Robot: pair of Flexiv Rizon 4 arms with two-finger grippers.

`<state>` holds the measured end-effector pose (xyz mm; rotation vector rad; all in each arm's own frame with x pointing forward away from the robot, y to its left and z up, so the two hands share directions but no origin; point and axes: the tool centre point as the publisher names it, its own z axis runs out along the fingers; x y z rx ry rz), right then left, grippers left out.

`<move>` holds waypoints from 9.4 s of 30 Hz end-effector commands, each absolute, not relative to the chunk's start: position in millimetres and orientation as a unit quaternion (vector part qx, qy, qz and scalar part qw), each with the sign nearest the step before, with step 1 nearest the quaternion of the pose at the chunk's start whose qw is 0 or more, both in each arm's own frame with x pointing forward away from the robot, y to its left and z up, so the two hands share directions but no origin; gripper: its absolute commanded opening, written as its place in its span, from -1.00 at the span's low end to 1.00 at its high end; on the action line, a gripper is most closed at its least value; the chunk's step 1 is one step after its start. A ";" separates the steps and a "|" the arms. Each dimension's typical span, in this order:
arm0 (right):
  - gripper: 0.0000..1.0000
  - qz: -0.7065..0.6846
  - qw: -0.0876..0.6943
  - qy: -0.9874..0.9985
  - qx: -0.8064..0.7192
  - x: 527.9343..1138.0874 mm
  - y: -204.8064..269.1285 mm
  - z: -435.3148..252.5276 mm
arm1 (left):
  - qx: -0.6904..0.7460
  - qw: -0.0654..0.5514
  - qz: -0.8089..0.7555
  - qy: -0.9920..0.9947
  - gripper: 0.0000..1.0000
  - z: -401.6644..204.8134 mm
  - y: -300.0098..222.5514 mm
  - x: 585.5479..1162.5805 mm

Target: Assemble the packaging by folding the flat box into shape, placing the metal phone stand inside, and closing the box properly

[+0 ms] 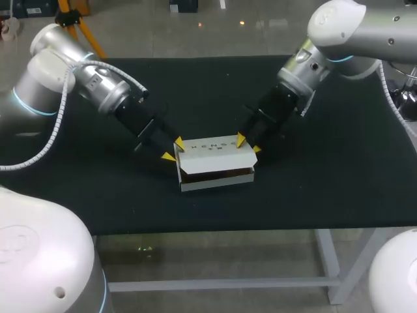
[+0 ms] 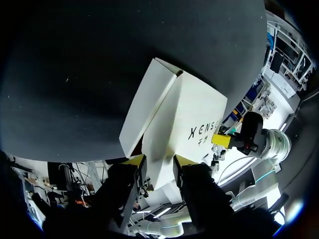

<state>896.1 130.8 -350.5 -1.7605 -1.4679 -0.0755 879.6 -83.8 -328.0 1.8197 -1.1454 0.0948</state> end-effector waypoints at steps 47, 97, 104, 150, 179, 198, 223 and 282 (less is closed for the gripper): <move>-0.15 -0.015 0.408 -0.590 -0.697 899.5 128.0 -353.8 | 0.408 0.240 -0.105 -0.875 1.00 -227.5 -104.4 891.7; -0.24 -0.015 0.408 -0.590 -0.697 899.5 128.0 -353.8 | 0.180 -0.001 0.005 -0.984 1.00 -262.8 -114.8 858.8; -0.26 -0.015 0.408 -0.590 -0.697 899.5 128.0 -353.8 | 0.103 -0.038 0.002 -0.994 1.00 -285.6 -118.7 850.7; -0.32 -0.015 0.408 -0.590 -0.697 899.5 128.0 -353.8 | 0.120 -0.013 0.026 -0.992 0.80 -326.4 -121.0 863.0; -0.29 -0.015 0.408 -0.590 -0.697 899.5 128.0 -353.8 | 0.140 -0.104 0.012 -0.985 0.65 -338.2 -127.2 869.3; -0.29 -0.015 0.408 -0.590 -0.697 899.5 128.0 -353.8 | 0.152 -0.171 -0.006 -0.974 -0.29 -344.7 -136.2 868.9; -0.28 -0.011 0.401 -0.594 -0.697 896.3 129.6 -352.6 | 0.111 -0.208 0.002 -0.972 -0.25 -347.6 -124.6 869.9; -0.40 -0.030 0.381 -0.593 -0.708 885.6 114.4 -338.5 | 0.072 -0.190 0.010 -0.979 -0.23 -367.8 -124.6 861.0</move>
